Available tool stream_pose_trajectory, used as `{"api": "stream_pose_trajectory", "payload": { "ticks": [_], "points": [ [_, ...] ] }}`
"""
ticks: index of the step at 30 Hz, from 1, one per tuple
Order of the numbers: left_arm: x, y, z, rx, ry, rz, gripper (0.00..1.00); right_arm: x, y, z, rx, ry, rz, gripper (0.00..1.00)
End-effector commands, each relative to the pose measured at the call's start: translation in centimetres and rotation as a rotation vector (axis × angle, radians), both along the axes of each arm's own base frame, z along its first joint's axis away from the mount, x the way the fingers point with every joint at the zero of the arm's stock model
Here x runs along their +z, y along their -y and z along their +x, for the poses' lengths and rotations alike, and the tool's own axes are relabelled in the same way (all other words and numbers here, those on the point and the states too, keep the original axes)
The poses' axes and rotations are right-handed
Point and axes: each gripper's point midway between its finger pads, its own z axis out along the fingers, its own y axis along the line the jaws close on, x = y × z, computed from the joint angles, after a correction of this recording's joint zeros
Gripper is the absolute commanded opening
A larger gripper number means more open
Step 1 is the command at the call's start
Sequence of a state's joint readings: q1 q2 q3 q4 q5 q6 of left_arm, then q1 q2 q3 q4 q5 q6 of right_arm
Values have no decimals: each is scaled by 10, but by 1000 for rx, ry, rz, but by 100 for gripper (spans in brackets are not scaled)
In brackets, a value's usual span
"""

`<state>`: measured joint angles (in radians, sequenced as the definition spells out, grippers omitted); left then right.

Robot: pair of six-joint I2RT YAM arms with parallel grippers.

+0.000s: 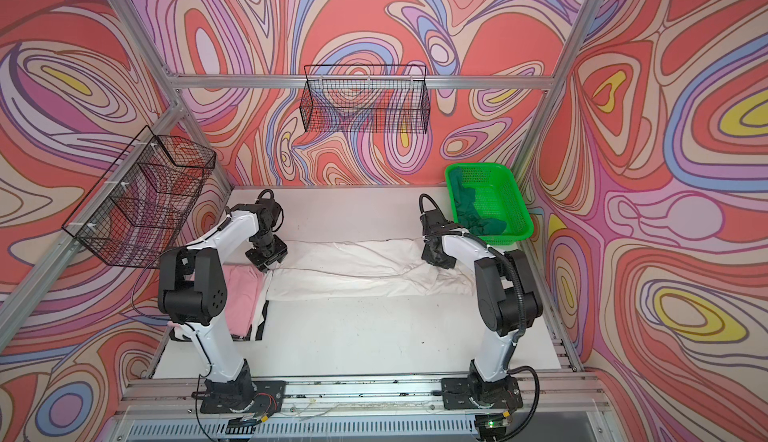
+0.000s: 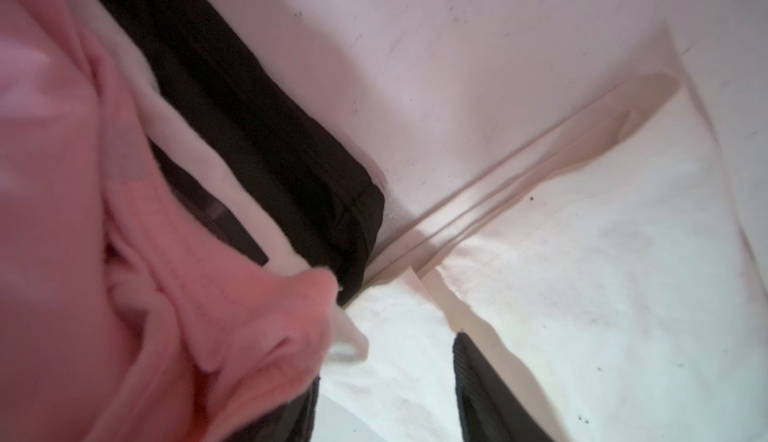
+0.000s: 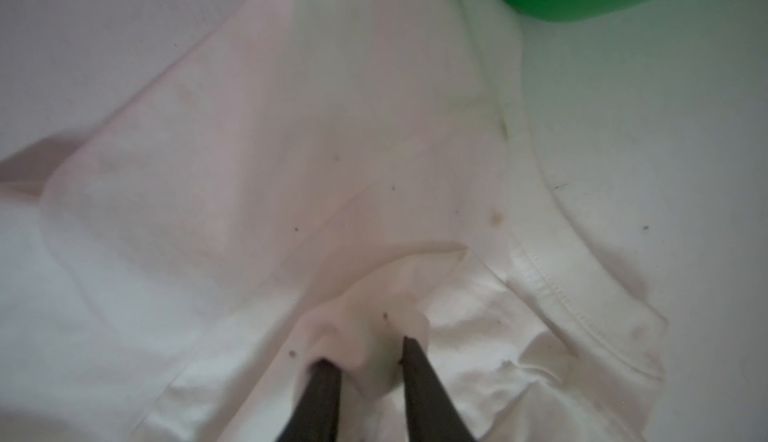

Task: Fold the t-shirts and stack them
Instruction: 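Lay the corners on the far edge and open both grippers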

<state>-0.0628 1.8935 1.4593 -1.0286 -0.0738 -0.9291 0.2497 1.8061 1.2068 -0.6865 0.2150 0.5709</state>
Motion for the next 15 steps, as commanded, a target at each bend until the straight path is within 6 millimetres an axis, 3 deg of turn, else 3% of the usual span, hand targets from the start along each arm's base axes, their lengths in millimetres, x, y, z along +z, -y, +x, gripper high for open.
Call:
{"api": "stream_pose_trajectory", "payload": {
  "ticks": [1, 6, 10, 15],
  "points": [
    [33, 3, 3, -7, 79, -30, 76, 35, -2, 12, -1, 95, 35, 47],
    [65, 9, 2, -55, 235, -69, 100, 58, 0, 4, -14, 127, 60, 59],
    [76, 10, -14, -92, 312, -78, 100, 65, -11, -13, -18, 147, 167, 61],
    [75, 14, -36, -194, 326, -90, 100, 50, -10, -41, -64, 129, 211, 62]
  ]
}}
